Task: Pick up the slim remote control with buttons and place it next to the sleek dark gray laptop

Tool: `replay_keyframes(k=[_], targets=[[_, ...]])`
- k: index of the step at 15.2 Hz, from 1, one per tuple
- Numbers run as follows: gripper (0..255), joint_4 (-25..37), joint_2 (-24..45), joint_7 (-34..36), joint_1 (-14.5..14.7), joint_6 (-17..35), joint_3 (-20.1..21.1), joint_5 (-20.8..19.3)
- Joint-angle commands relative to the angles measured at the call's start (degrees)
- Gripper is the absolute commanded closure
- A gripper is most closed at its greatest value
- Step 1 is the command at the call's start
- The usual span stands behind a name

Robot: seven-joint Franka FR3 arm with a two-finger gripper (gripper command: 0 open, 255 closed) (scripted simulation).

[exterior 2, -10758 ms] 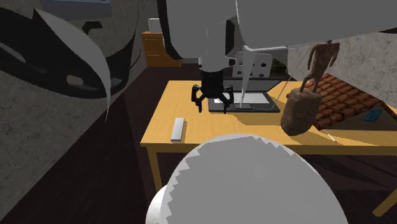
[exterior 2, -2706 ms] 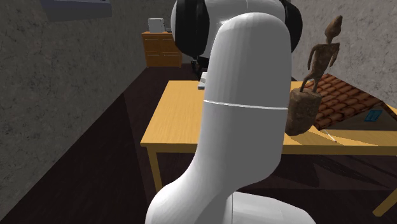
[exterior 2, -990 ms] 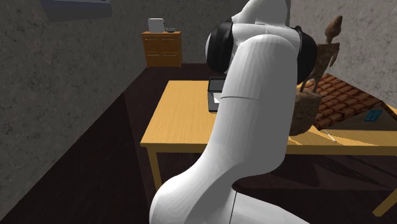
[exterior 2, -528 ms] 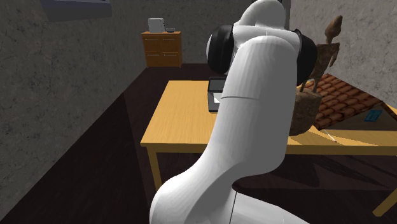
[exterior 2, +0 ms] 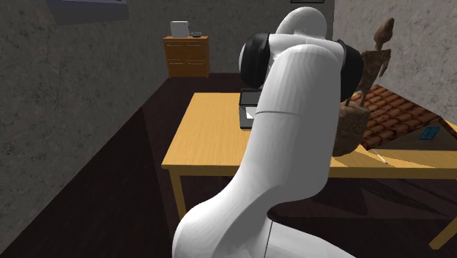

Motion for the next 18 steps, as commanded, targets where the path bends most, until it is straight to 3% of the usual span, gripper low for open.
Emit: replay_keyframes(k=[1, 18], targets=[[255, -0.8, 0.5, 0.2, 0.1, 1.2, -0.1, -0.1], [255, -3.7, 6.6, 1.0, 0.4, 10.4, -0.9, -1.3]])
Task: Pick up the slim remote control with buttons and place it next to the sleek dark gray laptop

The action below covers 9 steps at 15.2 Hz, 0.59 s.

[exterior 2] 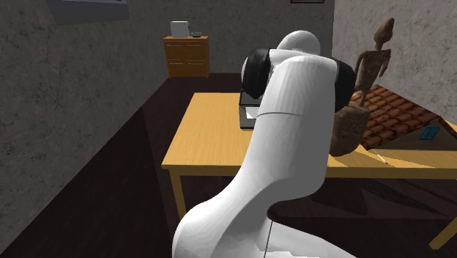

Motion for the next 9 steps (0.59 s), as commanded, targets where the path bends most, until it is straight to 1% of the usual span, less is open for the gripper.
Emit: replay_keyframes(k=[1, 9], targets=[[255, -0.1, 1.0, 0.1, 0.1, 1.1, -0.1, -0.2], [255, 0.2, 4.7, 0.4, 0.4, 4.5, -0.6, -0.7]])
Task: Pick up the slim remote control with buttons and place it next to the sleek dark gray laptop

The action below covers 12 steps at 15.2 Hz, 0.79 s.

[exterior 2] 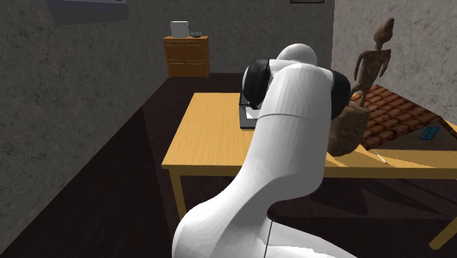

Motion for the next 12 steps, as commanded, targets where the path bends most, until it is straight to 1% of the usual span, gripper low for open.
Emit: replay_keyframes(k=[1, 7, 8, 12], targets=[[255, 0.1, 0.4, 0.1, 0.1, 0.3, 0.0, -0.1], [255, 0.1, 0.4, 0.1, 0.1, 0.3, 0.0, -0.1], [0, 0.1, 0.4, 0.1, 0.1, 0.3, 0.0, -0.1], [0, 0.1, 0.4, 0.1, 0.1, 0.3, 0.0, -0.1]])
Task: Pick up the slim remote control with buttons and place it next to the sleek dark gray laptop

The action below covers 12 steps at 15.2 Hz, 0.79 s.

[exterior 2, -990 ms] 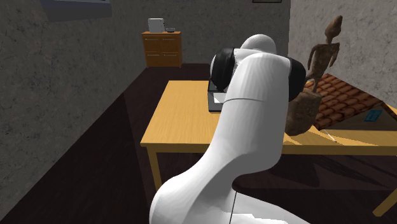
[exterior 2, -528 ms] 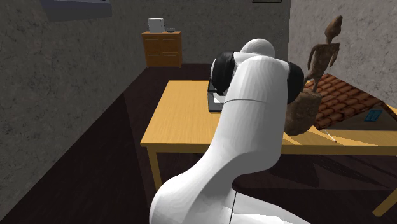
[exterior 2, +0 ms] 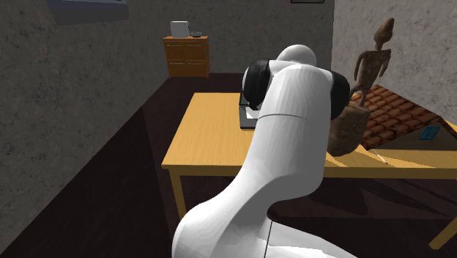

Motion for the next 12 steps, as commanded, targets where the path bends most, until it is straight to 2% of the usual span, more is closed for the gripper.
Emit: replay_keyframes(k=[1, 5, 12], targets=[[0, 0.0, 0.0, 0.0, 0.0, 0.0, 0.0, 0.0], [0, -0.1, -4.5, -0.3, -0.3, -4.3, 0.6, 0.6], [0, -0.1, -4.5, -0.3, -0.3, -4.3, 0.6, 0.6]])
